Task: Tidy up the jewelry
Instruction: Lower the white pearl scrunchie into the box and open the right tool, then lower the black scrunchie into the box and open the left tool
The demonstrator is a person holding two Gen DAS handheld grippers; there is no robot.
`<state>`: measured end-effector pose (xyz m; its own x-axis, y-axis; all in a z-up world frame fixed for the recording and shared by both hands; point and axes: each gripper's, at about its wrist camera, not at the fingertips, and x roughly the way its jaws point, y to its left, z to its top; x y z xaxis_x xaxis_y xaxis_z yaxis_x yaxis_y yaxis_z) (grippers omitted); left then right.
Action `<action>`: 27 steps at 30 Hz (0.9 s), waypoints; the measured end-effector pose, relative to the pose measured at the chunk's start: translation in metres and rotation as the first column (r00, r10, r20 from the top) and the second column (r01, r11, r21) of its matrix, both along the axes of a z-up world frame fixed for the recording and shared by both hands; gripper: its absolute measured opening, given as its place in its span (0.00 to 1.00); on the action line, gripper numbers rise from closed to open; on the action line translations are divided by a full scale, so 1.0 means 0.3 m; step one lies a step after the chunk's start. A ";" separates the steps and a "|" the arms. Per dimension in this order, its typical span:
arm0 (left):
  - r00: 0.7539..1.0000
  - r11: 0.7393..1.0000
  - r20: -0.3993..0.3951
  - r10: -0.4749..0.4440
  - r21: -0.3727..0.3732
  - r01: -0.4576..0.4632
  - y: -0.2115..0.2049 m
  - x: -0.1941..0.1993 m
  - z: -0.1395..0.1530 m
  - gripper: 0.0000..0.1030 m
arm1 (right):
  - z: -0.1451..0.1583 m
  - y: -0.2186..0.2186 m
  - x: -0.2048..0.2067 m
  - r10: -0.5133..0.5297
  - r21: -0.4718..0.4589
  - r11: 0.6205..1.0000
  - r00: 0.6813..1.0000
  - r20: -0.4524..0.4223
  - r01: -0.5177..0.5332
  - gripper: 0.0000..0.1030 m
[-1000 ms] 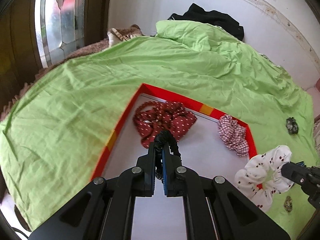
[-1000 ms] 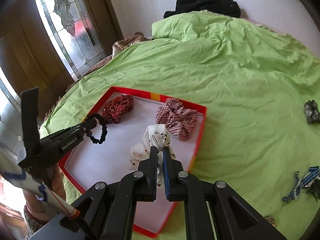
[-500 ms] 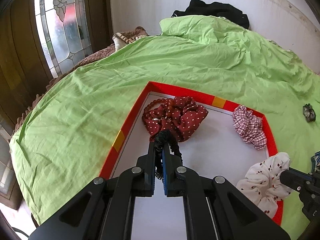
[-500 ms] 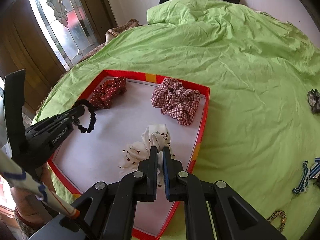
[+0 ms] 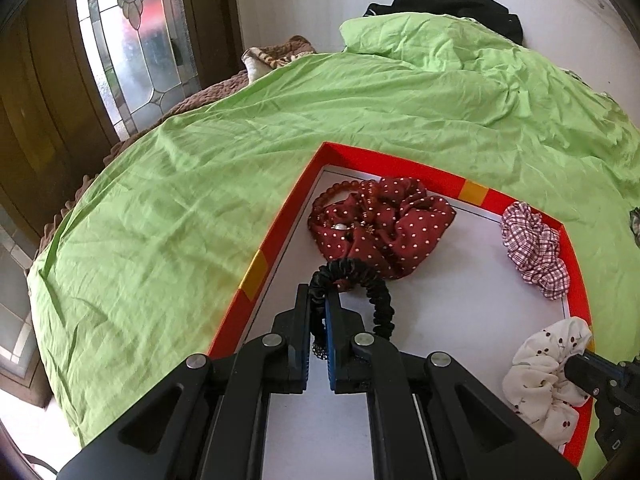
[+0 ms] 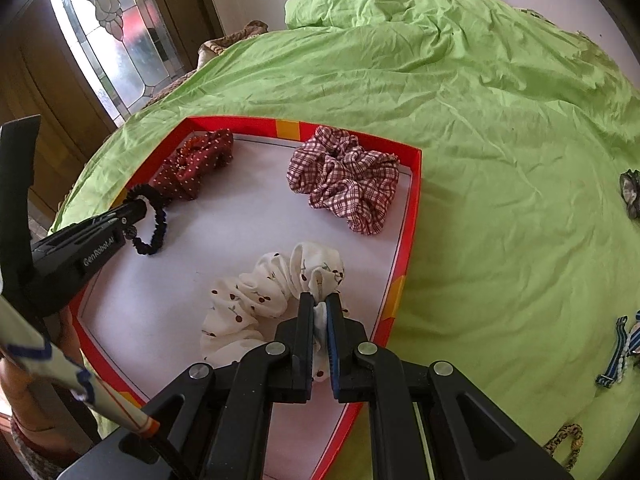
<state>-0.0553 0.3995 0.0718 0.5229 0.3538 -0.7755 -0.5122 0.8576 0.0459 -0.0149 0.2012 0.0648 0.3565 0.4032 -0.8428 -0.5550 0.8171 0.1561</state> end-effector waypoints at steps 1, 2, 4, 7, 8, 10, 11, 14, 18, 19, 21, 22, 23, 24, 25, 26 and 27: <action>1.000 1.000 -0.001 0.004 -0.002 -0.004 0.002 0.001 -0.001 0.07 | -0.003 -0.001 0.002 -0.001 0.001 1.000 1.000 -0.002 0.001 0.08; 1.000 1.000 -0.002 0.007 -0.005 -0.007 0.003 0.000 -0.002 0.07 | -0.006 -0.003 0.003 -0.004 0.001 1.000 1.000 -0.003 0.004 0.09; 1.000 1.000 0.001 0.012 -0.012 -0.012 0.007 -0.001 -0.001 0.07 | -0.009 -0.005 0.004 -0.004 0.003 1.000 1.000 -0.003 0.004 0.09; 1.000 1.000 0.010 0.011 -0.023 -0.011 0.009 -0.005 0.004 0.08 | -0.007 -0.008 0.004 -0.006 0.009 1.000 1.000 -0.001 0.006 0.15; 1.000 1.000 0.015 0.008 -0.028 -0.007 0.008 -0.007 0.006 0.09 | -0.006 -0.009 0.003 -0.007 0.013 1.000 1.000 -0.001 0.007 0.17; 1.000 0.999 0.029 -0.002 -0.039 0.003 0.007 -0.008 0.013 0.15 | 0.002 -0.011 -0.002 -0.011 0.024 1.000 1.000 0.003 0.011 0.26; 0.999 0.999 0.040 -0.008 -0.045 0.010 0.004 -0.010 0.018 0.18 | 0.009 -0.015 -0.006 -0.013 0.029 0.999 1.000 0.009 0.013 0.27; 0.997 0.999 0.074 -0.019 -0.047 0.023 -0.009 -0.019 0.035 0.32 | 0.026 -0.020 -0.015 -0.015 0.040 0.999 1.000 0.022 0.014 0.32; 0.992 0.999 0.121 -0.028 -0.035 0.032 -0.030 -0.034 0.061 0.44 | 0.055 -0.045 -0.032 -0.026 0.053 0.998 0.998 0.052 0.023 0.41; 0.991 0.999 0.130 -0.026 -0.033 0.030 -0.034 -0.037 0.068 0.44 | 0.062 -0.053 -0.037 -0.028 0.054 0.998 0.998 0.061 0.025 0.41; 0.989 0.999 0.144 -0.020 -0.028 0.024 -0.037 -0.042 0.074 0.45 | 0.081 -0.081 -0.049 -0.039 0.057 0.998 0.996 0.081 0.035 0.41; 0.989 0.999 0.150 -0.015 -0.028 0.020 -0.037 -0.045 0.076 0.45 | 0.087 -0.091 -0.051 -0.044 0.059 0.997 0.995 0.084 0.039 0.41; 0.988 0.999 0.155 -0.011 -0.030 0.015 -0.036 -0.048 0.077 0.45 | 0.094 -0.110 -0.056 -0.049 0.064 0.997 0.995 0.088 0.044 0.41; 0.987 0.999 0.160 -0.005 -0.034 0.011 -0.036 -0.051 0.079 0.45 | 0.102 -0.133 -0.062 -0.057 0.066 0.997 0.994 0.093 0.051 0.41; 0.986 0.999 0.166 0.001 -0.038 0.006 -0.036 -0.053 0.080 0.45 | 0.110 -0.159 -0.068 -0.067 0.068 0.996 0.993 0.101 0.060 0.41; 0.985 0.999 0.172 0.006 -0.042 0.002 -0.037 -0.056 0.081 0.45 | 0.116 -0.177 -0.071 -0.074 0.066 0.996 0.992 0.106 0.068 0.42; 0.984 0.999 0.179 0.011 -0.043 -0.003 -0.041 -0.060 0.084 0.45 | 0.122 -0.206 -0.075 -0.085 0.065 0.995 0.990 0.113 0.078 0.43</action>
<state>-0.0732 0.3871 0.0969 0.6523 0.3268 -0.6838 -0.5148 0.8533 -0.0833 -0.0375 0.1393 0.1013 0.4841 0.4170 -0.7693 -0.5037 0.8517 0.1448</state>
